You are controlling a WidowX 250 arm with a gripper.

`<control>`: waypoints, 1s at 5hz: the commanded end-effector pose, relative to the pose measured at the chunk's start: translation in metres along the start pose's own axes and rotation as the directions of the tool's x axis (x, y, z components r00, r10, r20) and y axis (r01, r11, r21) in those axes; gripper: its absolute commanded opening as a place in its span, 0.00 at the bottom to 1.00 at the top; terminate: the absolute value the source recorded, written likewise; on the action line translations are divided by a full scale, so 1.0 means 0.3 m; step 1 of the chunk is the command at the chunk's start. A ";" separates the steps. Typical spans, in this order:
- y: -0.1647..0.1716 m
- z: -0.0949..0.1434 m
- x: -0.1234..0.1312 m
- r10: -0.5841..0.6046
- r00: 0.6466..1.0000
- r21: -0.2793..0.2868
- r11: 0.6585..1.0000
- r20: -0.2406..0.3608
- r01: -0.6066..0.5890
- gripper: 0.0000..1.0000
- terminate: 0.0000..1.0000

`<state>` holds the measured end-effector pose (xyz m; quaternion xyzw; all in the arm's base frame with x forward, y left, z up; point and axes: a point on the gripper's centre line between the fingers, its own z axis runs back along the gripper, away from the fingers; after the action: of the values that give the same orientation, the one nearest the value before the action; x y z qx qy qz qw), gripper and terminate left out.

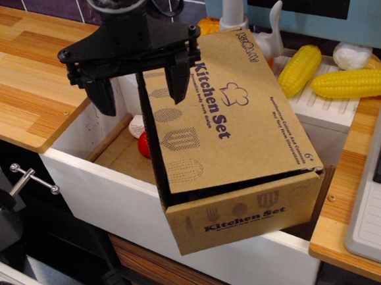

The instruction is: Open brown1fbox flap

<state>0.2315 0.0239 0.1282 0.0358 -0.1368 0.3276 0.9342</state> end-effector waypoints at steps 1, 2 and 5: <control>0.000 0.000 0.000 0.000 1.000 0.000 1.000 0.000 0.000 1.00 0.00; -0.003 0.003 0.005 0.028 0.995 -0.072 0.997 -0.100 -0.036 1.00 0.00; -0.030 -0.049 0.010 0.051 0.985 -0.219 0.972 -0.165 -0.087 1.00 0.00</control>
<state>0.2390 0.0188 0.1070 -0.1009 -0.0874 0.3460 0.9287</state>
